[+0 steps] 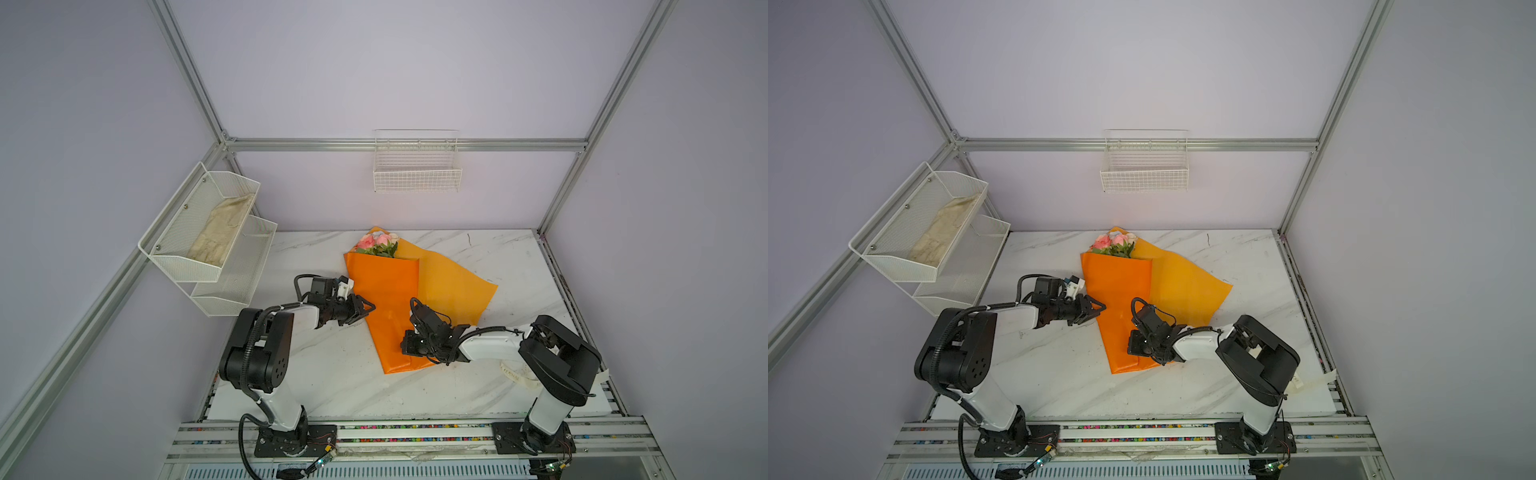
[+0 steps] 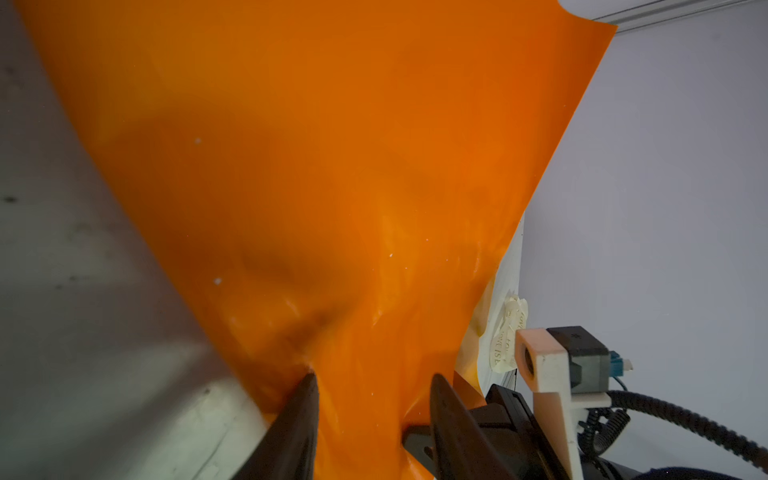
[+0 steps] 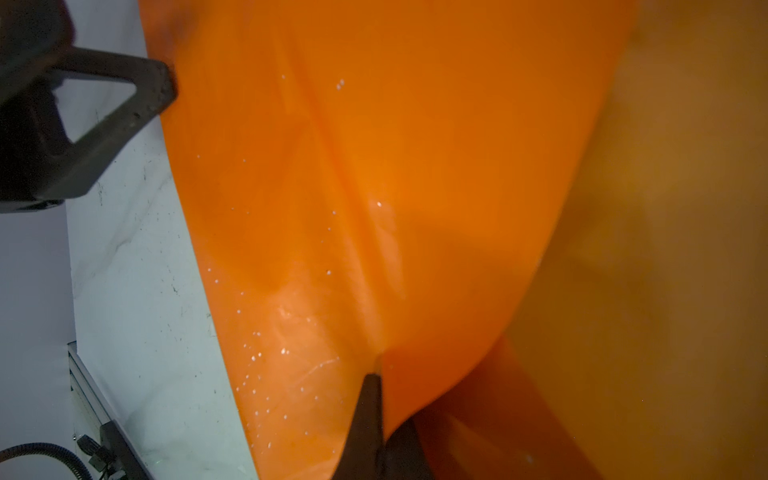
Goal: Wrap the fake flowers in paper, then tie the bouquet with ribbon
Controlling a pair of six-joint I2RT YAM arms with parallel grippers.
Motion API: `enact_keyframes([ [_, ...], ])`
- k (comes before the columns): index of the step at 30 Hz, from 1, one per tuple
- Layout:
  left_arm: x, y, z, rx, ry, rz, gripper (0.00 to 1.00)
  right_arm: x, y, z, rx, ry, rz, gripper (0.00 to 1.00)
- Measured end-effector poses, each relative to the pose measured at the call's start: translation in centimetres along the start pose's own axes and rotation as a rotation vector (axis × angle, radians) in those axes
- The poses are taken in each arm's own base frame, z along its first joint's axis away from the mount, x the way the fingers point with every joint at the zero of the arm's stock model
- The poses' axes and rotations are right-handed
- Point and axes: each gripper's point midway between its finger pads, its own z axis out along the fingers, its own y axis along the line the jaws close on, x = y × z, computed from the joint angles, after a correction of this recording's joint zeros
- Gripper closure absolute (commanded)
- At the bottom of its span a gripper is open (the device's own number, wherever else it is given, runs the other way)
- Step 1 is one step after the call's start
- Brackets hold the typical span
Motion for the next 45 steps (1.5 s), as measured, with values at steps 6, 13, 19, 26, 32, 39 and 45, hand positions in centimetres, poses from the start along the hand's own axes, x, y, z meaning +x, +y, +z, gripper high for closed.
enact_keyframes([
  [6, 0.1, 2.1, 0.7, -0.068, 0.003, 0.001, 0.59, -0.1, -0.1, 0.0, 0.002, -0.002, 0.002, 1.00],
  [13, -1.4, 2.8, 0.3, -0.130, -0.025, 0.032, 0.59, -0.3, -0.2, 0.0, 0.004, -0.005, 0.003, 1.00],
  [19, -4.4, 2.9, 0.5, -0.136, -0.060, 0.027, 0.55, -0.5, -0.4, -0.1, 0.005, -0.008, -0.001, 1.00],
  [26, -8.7, 3.5, 0.8, -0.178, -0.107, 0.016, 0.52, -0.6, -0.4, -0.1, 0.005, -0.008, -0.010, 1.00],
  [32, -13.4, 4.3, 1.0, -0.180, -0.164, 0.008, 0.50, -0.7, -0.6, -0.1, 0.002, -0.005, -0.008, 1.00],
  [39, -17.9, 5.5, 0.4, -0.174, -0.230, -0.021, 0.46, -0.6, -0.6, -0.1, -0.007, 0.003, -0.010, 1.00],
  [45, -21.7, 6.0, 0.4, -0.188, -0.272, -0.018, 0.44, -0.5, -0.5, -0.1, -0.017, 0.014, -0.017, 1.00],
])
